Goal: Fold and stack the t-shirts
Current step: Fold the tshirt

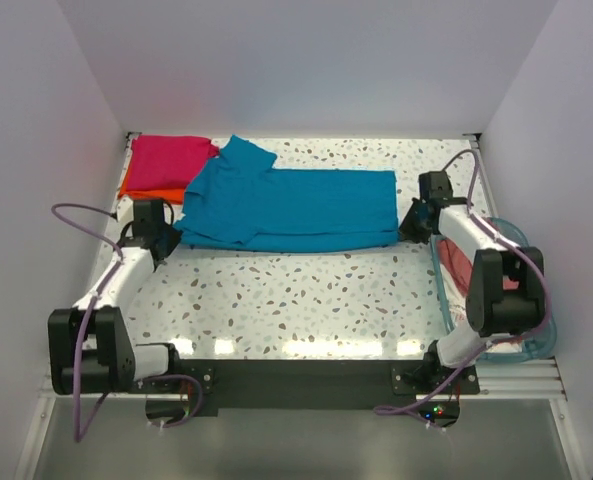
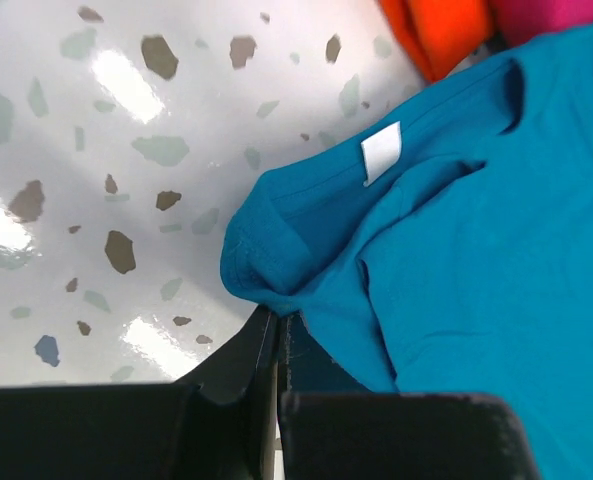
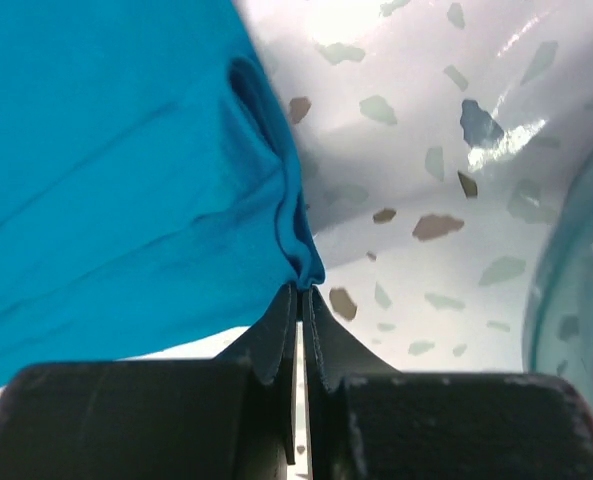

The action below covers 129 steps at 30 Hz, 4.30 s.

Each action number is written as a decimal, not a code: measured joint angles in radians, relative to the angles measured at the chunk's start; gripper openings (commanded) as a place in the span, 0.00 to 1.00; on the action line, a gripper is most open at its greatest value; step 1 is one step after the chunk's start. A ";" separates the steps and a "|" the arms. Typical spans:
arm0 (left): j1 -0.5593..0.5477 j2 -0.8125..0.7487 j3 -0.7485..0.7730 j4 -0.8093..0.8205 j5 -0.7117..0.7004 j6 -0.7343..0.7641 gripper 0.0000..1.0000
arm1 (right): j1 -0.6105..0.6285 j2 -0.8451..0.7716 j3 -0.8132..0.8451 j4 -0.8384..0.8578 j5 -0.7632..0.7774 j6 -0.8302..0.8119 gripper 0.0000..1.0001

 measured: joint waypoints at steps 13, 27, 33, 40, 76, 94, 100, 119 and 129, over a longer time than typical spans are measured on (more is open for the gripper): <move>0.040 -0.415 -0.175 -0.201 -0.032 0.013 0.00 | 0.000 -0.496 -0.326 -0.122 -0.121 -0.004 0.00; 0.041 -0.602 -0.168 -0.337 -0.008 0.023 0.60 | 0.024 -0.734 -0.370 -0.262 -0.137 -0.012 0.44; 0.023 -0.584 -0.177 -0.256 0.060 0.101 0.46 | 0.249 -0.659 -0.283 -0.206 0.000 -0.026 0.39; -0.164 -0.522 -0.254 -0.222 -0.001 0.079 0.48 | 0.352 -0.508 -0.278 -0.133 0.084 -0.029 0.37; -0.173 -0.158 -0.243 -0.074 -0.219 0.021 0.19 | 0.369 -0.470 -0.323 -0.048 0.152 -0.056 0.35; -0.134 -0.169 -0.185 -0.064 -0.188 0.046 0.32 | 0.369 -0.415 -0.323 -0.043 0.172 -0.057 0.35; -0.070 -0.170 -0.269 -0.034 -0.121 0.048 0.33 | 0.369 -0.415 -0.323 -0.041 0.171 -0.057 0.35; -0.053 -0.183 -0.294 0.032 -0.026 0.076 0.00 | 0.369 -0.415 -0.323 -0.040 0.170 -0.057 0.34; -0.053 -0.203 -0.243 0.032 0.022 0.078 0.00 | 0.369 -0.369 -0.319 -0.031 0.178 -0.058 0.35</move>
